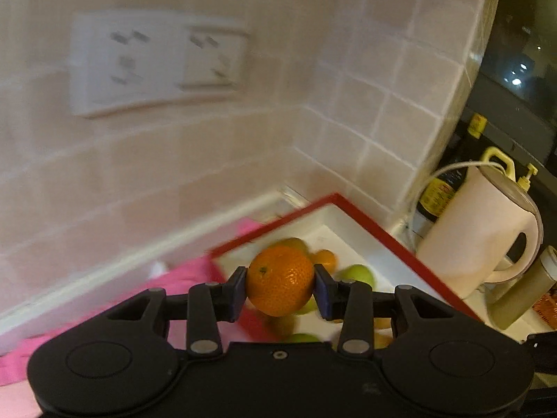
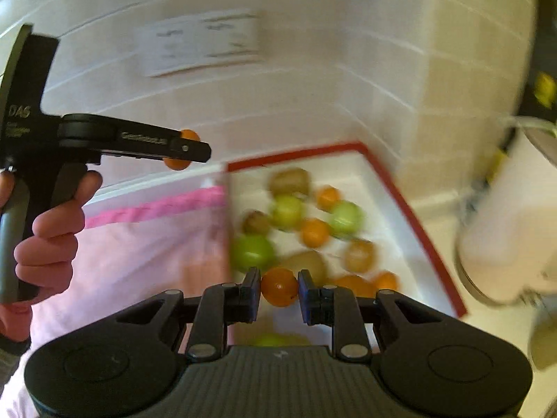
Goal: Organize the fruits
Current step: 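Lower the tangerine into the red box with the left tool while the right tool releases its tangerine there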
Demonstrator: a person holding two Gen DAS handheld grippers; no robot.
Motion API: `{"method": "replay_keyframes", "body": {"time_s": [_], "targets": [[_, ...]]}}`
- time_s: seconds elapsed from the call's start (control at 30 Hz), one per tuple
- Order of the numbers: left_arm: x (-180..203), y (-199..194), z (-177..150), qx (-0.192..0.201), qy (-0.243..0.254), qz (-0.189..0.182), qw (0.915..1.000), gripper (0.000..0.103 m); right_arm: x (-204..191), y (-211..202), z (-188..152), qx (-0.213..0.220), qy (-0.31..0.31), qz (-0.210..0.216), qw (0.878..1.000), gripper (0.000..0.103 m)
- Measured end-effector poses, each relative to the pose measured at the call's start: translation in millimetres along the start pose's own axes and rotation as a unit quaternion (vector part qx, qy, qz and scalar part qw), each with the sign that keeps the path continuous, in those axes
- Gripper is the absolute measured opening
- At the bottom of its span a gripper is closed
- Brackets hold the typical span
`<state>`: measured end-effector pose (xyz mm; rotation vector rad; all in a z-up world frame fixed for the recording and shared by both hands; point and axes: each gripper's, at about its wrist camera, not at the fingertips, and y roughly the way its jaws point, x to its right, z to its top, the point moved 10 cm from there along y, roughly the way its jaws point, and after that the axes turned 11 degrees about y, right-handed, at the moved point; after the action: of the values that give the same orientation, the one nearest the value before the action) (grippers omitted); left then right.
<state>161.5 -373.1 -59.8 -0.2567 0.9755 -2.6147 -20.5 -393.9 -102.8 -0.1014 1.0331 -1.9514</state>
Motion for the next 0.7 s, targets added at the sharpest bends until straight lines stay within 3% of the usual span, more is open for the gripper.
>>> {"method": "replay_keyframes", "body": {"time_s": [0.2,0.43,0.7], "targets": [[27,56,-2,-0.042,0.007,-0.013,0.999,0.048,72,23,6,-0.041,0.078,-0.017,0.996,0.025],[39,105,-14,-0.083,-0.01,-0.031,0.996,0.048,94,70,-1,-0.107,0.011,-0.066,0.992,0.025],[52,110,-14,-0.081,0.004,-0.045,0.9957,0.048,87,97,-15,-0.137,-0.048,-0.092,0.985,0.025]]}}
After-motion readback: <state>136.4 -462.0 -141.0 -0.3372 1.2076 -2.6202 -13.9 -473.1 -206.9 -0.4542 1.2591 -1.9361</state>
